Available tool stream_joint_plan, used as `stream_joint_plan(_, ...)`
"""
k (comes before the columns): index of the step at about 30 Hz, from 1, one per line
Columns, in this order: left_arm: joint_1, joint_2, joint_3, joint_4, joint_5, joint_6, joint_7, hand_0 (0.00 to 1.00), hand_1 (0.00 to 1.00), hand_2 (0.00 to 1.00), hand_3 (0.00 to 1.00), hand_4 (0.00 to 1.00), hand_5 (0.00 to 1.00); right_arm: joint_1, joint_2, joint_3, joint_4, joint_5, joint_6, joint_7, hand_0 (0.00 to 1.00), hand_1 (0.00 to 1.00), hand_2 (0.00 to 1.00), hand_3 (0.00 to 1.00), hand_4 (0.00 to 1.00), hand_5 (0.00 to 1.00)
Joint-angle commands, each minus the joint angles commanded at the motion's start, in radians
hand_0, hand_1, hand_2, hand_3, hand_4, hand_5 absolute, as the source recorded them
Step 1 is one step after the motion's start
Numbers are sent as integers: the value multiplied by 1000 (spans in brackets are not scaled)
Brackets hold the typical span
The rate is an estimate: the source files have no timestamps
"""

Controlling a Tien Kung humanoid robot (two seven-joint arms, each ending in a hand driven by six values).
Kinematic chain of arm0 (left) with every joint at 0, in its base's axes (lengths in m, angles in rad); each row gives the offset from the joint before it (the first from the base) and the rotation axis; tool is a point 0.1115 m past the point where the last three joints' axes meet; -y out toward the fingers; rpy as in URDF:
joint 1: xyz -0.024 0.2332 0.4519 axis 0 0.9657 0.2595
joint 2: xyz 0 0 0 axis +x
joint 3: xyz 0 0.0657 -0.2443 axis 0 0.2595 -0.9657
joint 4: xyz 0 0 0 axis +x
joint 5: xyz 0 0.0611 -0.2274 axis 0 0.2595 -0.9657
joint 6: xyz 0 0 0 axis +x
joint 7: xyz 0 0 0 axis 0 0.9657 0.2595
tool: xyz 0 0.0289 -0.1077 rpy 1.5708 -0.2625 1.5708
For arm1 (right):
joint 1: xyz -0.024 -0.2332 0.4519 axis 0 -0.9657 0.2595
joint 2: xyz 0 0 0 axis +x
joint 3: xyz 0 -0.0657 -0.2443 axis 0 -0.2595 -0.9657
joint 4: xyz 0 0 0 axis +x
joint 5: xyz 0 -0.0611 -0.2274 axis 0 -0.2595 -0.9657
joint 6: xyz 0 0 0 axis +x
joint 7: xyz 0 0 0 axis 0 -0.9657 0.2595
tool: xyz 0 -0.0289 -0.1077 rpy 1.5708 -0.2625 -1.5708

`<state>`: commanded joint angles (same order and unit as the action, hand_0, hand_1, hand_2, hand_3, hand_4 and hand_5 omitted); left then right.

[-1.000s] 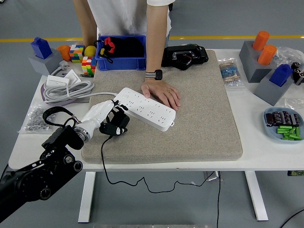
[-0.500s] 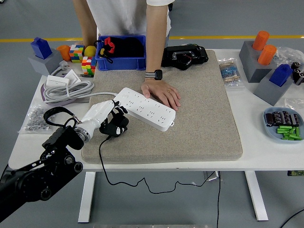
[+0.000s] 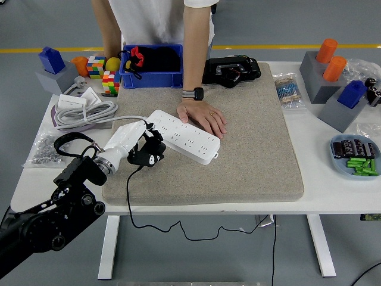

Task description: Press the white button,pick up the black plug,place it near the board,insert it into the board

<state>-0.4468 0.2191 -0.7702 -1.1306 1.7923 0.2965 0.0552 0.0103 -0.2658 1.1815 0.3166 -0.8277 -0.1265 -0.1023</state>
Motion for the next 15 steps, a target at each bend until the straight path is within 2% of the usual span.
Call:
stream_joint_plan(9, -28, -8, -7, -4, -8, 9, -11, 90, 172, 284, 442, 532, 2, -3, 2, 1, 0, 1, -1, 2, 598, 504, 510, 531, 650, 337)
stream_joint_plan(15, -73, -30, 10, 37, -18, 7, -4, 92, 176, 286, 453, 542, 2, -2, 3, 0, 0, 1, 0, 1, 598, 504, 511, 530, 650, 337)
